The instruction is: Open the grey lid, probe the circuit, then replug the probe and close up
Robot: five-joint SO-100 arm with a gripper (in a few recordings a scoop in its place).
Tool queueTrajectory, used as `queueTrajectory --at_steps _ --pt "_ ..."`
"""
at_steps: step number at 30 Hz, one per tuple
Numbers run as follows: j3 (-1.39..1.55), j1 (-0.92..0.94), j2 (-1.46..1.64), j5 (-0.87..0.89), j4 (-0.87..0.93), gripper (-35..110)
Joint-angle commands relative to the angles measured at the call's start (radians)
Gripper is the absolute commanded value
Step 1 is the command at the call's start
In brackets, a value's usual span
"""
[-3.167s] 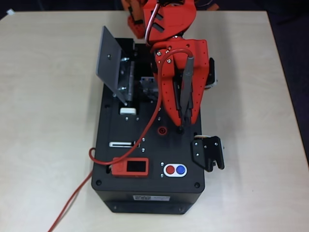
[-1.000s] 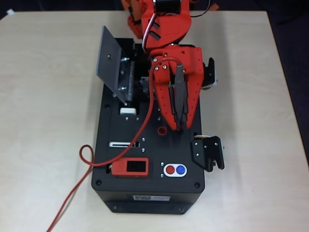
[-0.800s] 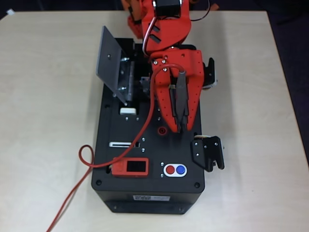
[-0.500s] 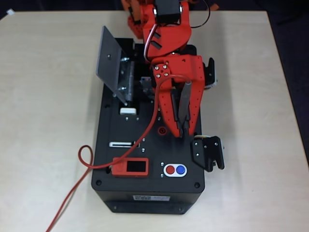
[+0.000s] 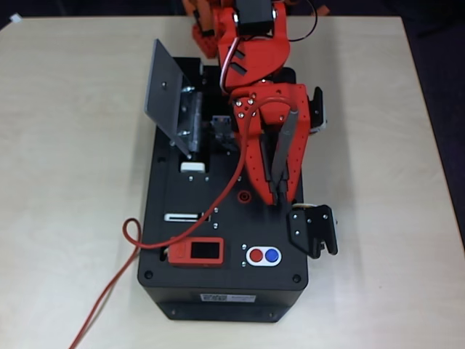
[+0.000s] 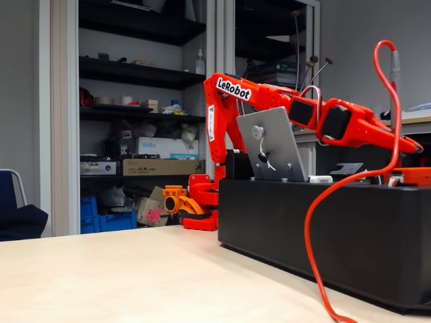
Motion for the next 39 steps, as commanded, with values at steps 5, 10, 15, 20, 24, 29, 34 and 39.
queueTrajectory --at_steps 5,10,15,20,24,29,34,39 --pt "0.071 -0.032 0.023 0.021 -0.058 0" --pt "0.069 -0.04 0.041 0.035 -0.051 7" --pt "0.054 -0.06 0.052 0.012 -0.043 24" --pt "0.054 -0.061 0.058 0.012 -0.038 25" --pt "0.052 -0.063 0.064 0.002 -0.037 20" --pt "0.052 -0.061 0.067 0.025 -0.037 10" --pt "0.054 -0.061 0.067 0.041 -0.035 3" --pt "0.057 -0.063 0.071 0.046 -0.038 7"
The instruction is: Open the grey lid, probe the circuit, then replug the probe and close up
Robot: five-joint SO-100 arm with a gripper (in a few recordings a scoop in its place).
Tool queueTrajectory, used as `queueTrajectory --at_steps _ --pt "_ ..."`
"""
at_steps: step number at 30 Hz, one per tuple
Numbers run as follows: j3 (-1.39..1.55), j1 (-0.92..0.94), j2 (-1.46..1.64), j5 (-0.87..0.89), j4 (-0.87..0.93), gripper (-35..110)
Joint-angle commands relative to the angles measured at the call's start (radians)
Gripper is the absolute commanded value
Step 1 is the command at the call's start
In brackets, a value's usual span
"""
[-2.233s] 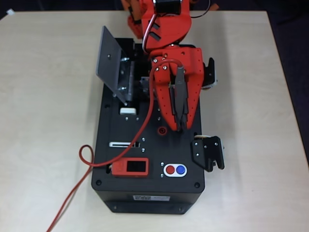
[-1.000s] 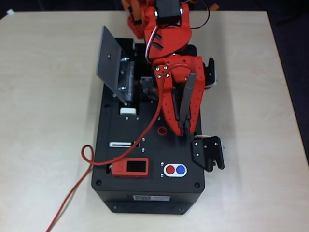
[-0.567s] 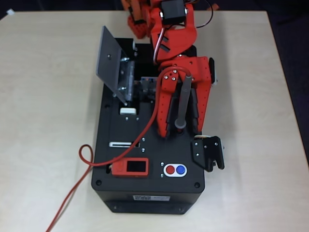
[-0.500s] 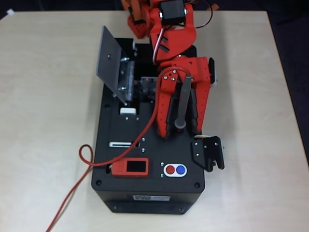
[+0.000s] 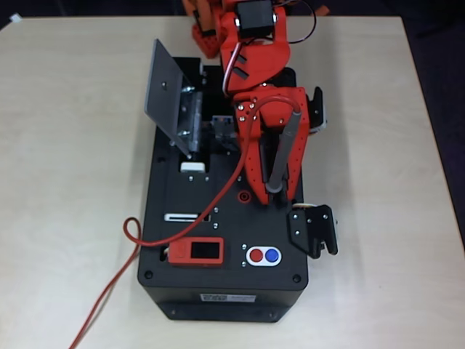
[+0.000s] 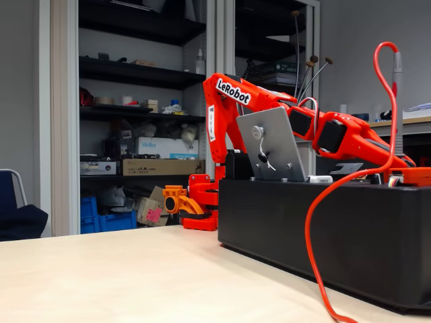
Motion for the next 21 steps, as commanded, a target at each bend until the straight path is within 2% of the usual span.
queueTrajectory --at_steps 1,12,21 --pt "-0.012 -0.025 0.049 0.014 -0.014 8" --pt "0.086 -0.044 0.075 0.083 -0.1 26" --pt "0.235 -0.014 0.256 0.011 -0.087 32"
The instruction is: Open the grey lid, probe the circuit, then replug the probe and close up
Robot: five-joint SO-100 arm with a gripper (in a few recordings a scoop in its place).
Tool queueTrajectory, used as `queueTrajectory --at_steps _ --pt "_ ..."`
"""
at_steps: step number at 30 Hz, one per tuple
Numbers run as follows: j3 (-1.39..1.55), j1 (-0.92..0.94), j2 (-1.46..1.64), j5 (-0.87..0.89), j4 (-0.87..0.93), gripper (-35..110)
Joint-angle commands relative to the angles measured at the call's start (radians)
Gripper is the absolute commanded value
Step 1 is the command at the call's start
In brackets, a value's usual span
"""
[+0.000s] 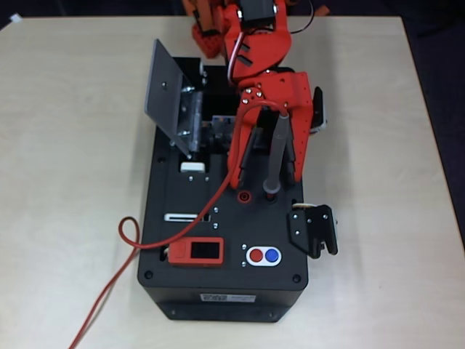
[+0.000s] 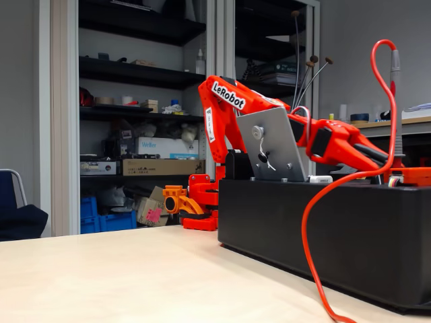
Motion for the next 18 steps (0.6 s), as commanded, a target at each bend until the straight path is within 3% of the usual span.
queueTrajectory --at_steps 1,4,10,14,18 --pt "0.037 0.011 0.114 -0.015 0.008 32" --pt "0.052 0.023 0.187 -0.044 0.08 29" --pt "-0.028 0.054 0.308 -0.081 0.328 11" --pt "-0.21 0.097 0.311 -0.143 0.58 1" --pt "-0.437 0.12 0.261 -0.242 0.799 0"
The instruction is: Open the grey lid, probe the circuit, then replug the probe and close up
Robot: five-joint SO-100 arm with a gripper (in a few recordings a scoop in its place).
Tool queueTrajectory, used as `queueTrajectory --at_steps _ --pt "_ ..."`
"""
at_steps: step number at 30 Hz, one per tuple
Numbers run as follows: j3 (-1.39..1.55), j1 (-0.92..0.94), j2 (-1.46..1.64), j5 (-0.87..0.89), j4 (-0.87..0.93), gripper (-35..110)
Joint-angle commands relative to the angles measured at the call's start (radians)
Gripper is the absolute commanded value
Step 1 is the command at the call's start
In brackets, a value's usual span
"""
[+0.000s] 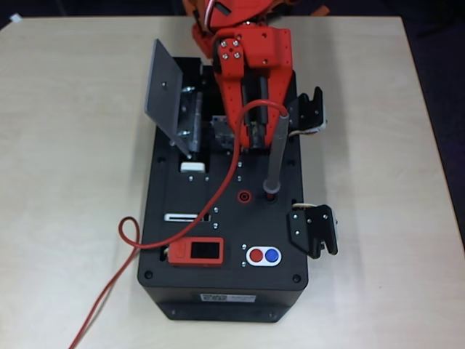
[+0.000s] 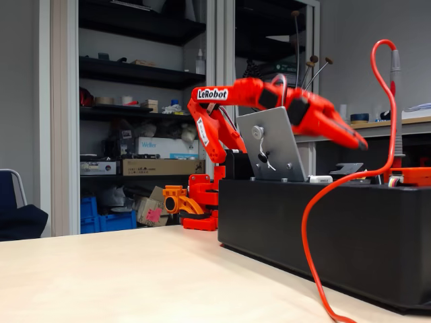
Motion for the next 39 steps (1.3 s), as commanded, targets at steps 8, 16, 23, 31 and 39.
queueTrajectory --at_steps 8,16,23,31,39 --pt "-0.379 0.097 -0.034 -0.31 0.268 0" --pt "-0.476 0.235 -0.04 -0.664 0.275 0" --pt "-0.456 0.374 -0.06 -0.956 0.209 0" --pt "-0.362 0.554 -0.138 -1.115 0.075 0" --pt "-0.241 0.667 -0.213 -1.215 -0.173 0"
